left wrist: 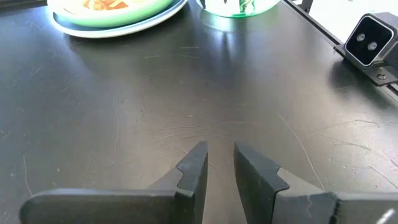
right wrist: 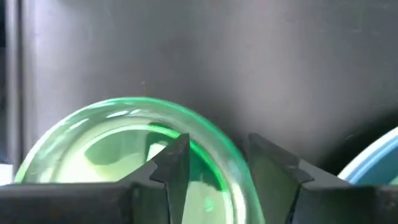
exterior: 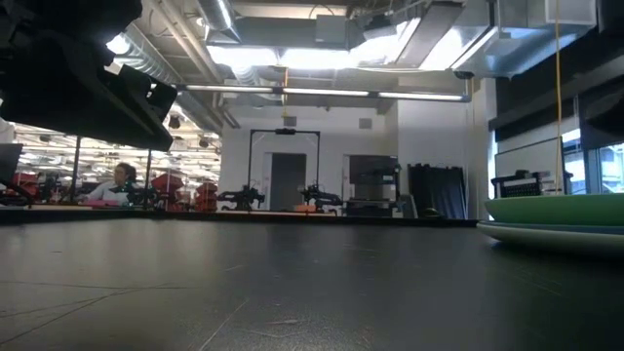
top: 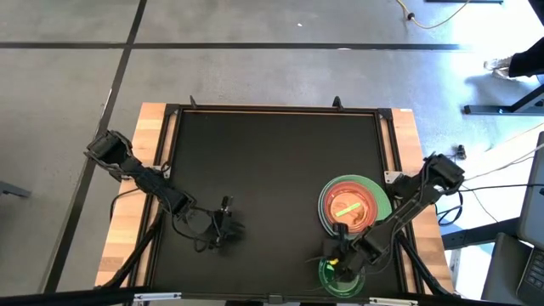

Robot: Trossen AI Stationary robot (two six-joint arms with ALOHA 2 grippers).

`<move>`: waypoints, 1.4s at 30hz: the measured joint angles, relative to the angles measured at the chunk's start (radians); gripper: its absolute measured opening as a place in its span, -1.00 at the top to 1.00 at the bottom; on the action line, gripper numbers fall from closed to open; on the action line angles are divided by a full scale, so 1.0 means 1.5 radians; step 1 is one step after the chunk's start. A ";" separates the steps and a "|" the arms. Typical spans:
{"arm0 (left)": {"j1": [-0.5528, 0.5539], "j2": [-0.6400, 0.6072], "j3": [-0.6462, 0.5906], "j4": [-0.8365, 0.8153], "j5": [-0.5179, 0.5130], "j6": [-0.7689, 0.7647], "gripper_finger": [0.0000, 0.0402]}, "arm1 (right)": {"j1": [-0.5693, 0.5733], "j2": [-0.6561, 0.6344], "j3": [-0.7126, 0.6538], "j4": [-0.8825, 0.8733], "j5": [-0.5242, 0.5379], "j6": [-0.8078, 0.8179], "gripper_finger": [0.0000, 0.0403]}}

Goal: Stack plastic plates
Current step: Stack the green plate on top of green plate

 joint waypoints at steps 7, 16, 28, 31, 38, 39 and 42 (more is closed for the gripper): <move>0.000 0.000 0.000 -0.001 0.002 -0.002 0.64 | 0.000 0.036 0.000 0.002 -0.026 -0.016 0.25; 0.000 0.000 0.000 -0.001 0.003 -0.002 0.64 | -0.006 0.044 0.000 0.003 -0.033 -0.036 0.44; 0.000 0.000 0.000 -0.001 0.003 -0.002 0.64 | -0.009 0.043 0.001 0.009 -0.037 -0.063 0.94; 0.000 0.000 0.000 -0.001 0.003 -0.003 0.64 | -0.010 0.031 0.000 0.005 -0.037 -0.063 0.99; 0.000 0.000 0.000 -0.001 0.003 -0.003 0.64 | -0.012 -0.056 -0.001 -0.040 0.020 -0.062 0.99; -0.001 0.000 0.000 -0.001 0.003 -0.003 0.64 | -0.012 -0.071 -0.001 -0.059 0.032 -0.060 0.99; -0.001 0.000 0.000 -0.001 0.003 -0.003 0.64 | -0.012 -0.126 -0.001 -0.119 0.069 -0.041 1.00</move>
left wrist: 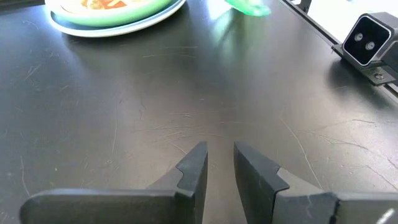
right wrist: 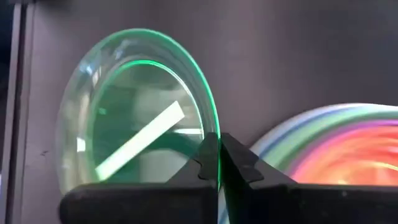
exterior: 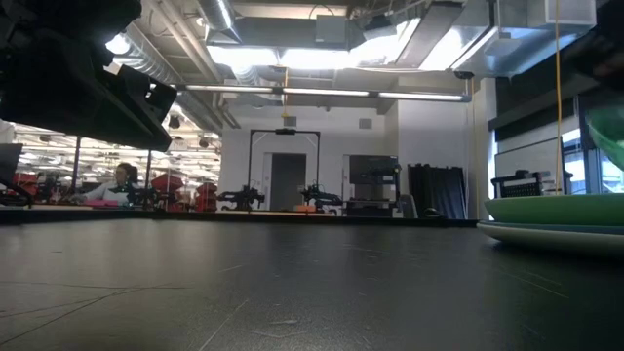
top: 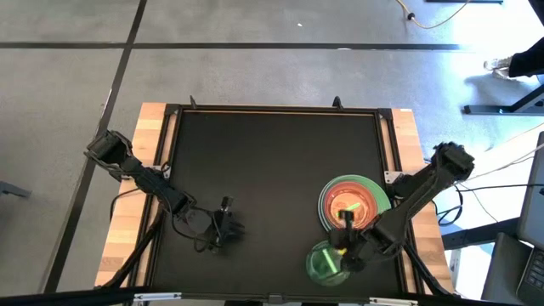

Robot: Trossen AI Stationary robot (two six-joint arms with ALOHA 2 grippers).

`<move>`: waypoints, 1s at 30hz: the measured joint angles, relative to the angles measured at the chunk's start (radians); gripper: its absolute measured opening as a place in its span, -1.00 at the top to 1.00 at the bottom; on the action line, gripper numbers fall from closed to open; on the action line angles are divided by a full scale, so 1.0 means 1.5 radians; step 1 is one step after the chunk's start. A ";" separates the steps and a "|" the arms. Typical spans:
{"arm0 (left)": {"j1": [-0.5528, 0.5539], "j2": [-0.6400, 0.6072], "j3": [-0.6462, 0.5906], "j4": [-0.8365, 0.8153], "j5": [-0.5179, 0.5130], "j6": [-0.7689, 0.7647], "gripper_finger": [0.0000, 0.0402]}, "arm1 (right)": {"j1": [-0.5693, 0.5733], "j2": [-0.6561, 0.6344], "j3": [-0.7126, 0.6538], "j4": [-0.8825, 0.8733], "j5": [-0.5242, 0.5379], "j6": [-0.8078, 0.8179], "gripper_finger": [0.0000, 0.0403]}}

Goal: Stack plastic plates
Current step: Stack the green plate on top of green plate

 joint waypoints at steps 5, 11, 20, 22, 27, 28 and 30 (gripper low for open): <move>0.000 0.000 0.000 0.000 0.000 0.000 0.64 | 0.000 -0.089 0.000 -0.119 0.063 0.061 1.00; 0.000 0.000 0.000 0.000 0.000 0.000 0.64 | 0.000 -0.180 0.000 -0.274 0.124 0.169 1.00; 0.000 0.000 0.000 0.000 0.000 0.000 0.64 | 0.000 -0.252 -0.020 -0.460 0.164 0.345 1.00; 0.000 0.000 0.000 0.000 0.000 0.000 0.64 | 0.000 -0.254 -0.044 -0.453 0.163 0.362 1.00; 0.000 0.000 0.000 0.000 0.000 0.000 0.64 | 0.000 -0.252 -0.114 -0.425 0.113 0.403 1.00; 0.000 0.000 0.000 0.000 0.000 0.000 0.64 | -0.001 -0.252 -0.127 -0.413 0.105 0.411 1.00; 0.000 0.000 0.000 0.000 0.000 0.000 0.64 | -0.001 -0.252 -0.149 -0.381 0.101 0.427 1.00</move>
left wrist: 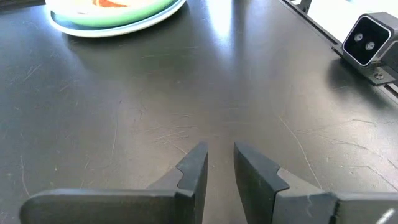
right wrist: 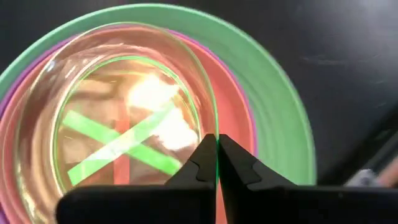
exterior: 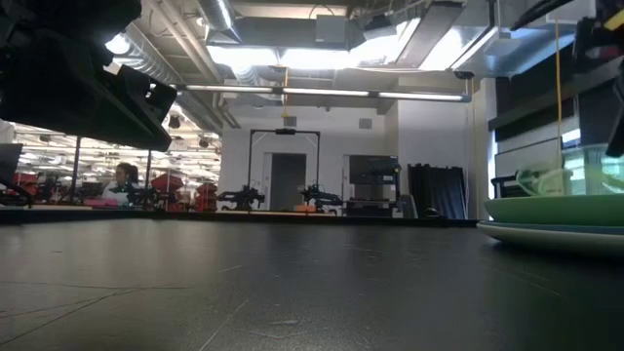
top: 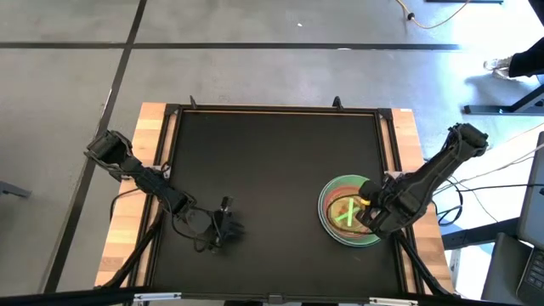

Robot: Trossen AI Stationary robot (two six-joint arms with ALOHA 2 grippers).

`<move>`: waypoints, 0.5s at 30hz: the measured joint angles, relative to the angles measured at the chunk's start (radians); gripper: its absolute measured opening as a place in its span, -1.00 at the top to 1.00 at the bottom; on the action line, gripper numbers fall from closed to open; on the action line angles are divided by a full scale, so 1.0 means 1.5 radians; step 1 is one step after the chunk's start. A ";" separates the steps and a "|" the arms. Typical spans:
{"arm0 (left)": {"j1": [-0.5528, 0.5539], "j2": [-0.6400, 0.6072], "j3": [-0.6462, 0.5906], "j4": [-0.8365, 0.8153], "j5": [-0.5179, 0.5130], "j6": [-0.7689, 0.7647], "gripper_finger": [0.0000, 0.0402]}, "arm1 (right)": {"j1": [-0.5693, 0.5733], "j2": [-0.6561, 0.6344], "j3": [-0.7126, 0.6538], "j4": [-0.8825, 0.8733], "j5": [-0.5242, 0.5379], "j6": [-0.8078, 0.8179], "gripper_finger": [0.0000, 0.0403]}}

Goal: Stack plastic plates
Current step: Stack the green plate on top of green plate, then return to Home Position

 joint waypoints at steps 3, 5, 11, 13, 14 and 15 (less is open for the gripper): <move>0.000 0.000 0.000 0.000 0.000 0.000 0.64 | 0.000 0.000 -0.021 0.047 0.002 0.013 1.00; 0.000 0.000 0.000 0.000 0.000 0.000 0.64 | -0.001 0.000 -0.030 0.065 0.011 0.025 1.00; 0.000 0.000 0.000 0.000 0.000 0.000 0.64 | -0.018 0.000 -0.048 0.070 -0.014 0.060 0.77; 0.000 0.000 0.000 0.000 0.000 0.000 0.64 | -0.018 0.000 -0.048 0.067 -0.021 0.053 0.63; 0.000 0.000 0.000 0.000 0.000 -0.001 0.64 | -0.018 0.000 -0.047 0.059 -0.024 0.045 0.56; 0.000 0.000 0.000 0.000 0.000 -0.002 0.64 | -0.018 0.000 -0.040 0.047 -0.029 0.036 0.50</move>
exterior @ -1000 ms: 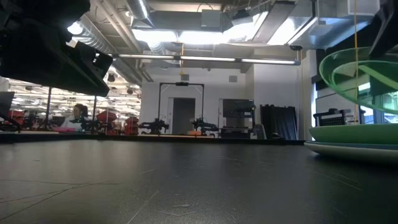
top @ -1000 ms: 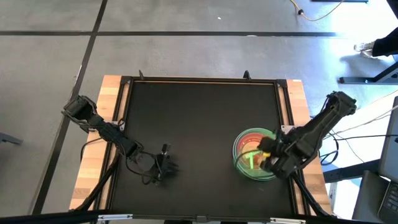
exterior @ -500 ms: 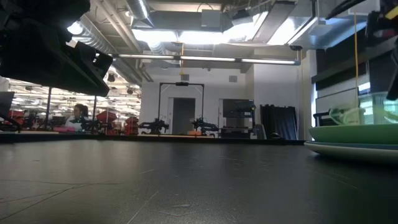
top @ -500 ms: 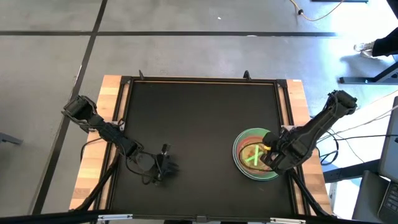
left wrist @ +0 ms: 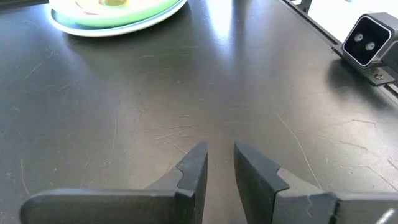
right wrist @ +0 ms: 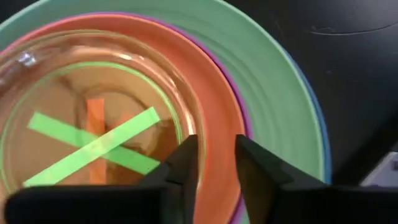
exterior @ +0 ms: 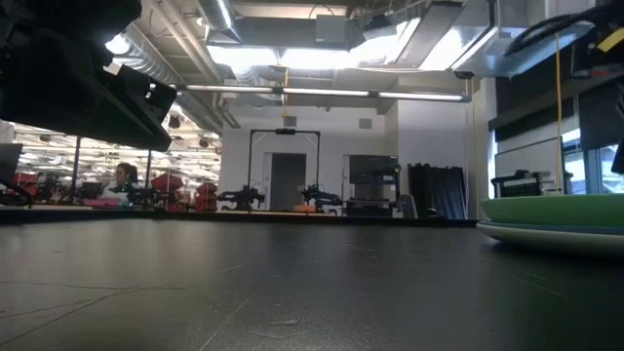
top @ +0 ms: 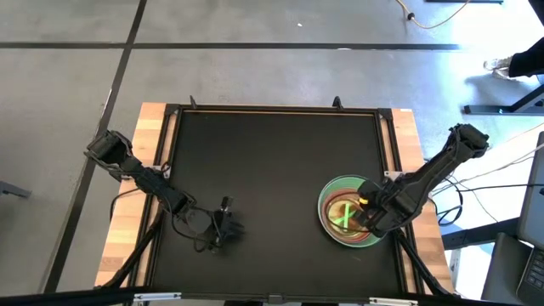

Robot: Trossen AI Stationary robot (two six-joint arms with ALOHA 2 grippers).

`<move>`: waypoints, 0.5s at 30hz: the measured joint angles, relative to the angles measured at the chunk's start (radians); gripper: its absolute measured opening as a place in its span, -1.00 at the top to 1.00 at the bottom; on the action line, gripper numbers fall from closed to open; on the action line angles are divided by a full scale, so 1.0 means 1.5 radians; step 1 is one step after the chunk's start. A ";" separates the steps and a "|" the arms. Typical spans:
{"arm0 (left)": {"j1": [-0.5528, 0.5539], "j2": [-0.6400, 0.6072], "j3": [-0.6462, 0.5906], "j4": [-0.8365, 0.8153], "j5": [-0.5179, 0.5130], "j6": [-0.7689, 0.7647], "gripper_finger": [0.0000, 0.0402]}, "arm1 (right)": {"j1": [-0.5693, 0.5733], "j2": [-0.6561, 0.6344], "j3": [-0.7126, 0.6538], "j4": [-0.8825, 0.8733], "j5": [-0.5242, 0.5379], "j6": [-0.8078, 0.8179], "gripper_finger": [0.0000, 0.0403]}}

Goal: Stack plastic plates
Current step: Return to Home Position

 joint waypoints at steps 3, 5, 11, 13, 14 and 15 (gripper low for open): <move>0.000 -0.001 0.000 0.000 0.000 0.000 0.64 | 0.001 -0.001 0.035 -0.041 -0.012 -0.018 0.36; 0.000 -0.015 0.000 -0.008 0.000 0.003 0.64 | 0.001 -0.001 0.060 -0.068 0.000 -0.025 0.31; 0.020 -0.111 0.000 -0.080 -0.003 0.034 0.64 | -0.002 -0.002 0.093 -0.041 0.159 -0.099 0.29; 0.036 -0.151 0.000 -0.109 -0.003 0.061 0.64 | -0.017 -0.002 0.093 -0.026 0.180 -0.130 0.32; 0.047 -0.168 0.000 -0.118 -0.003 0.075 0.64 | -0.028 -0.002 0.091 -0.016 0.181 -0.150 0.34; 0.059 -0.186 0.000 -0.124 -0.002 0.089 0.64 | -0.041 -0.002 0.087 -0.003 0.184 -0.169 0.36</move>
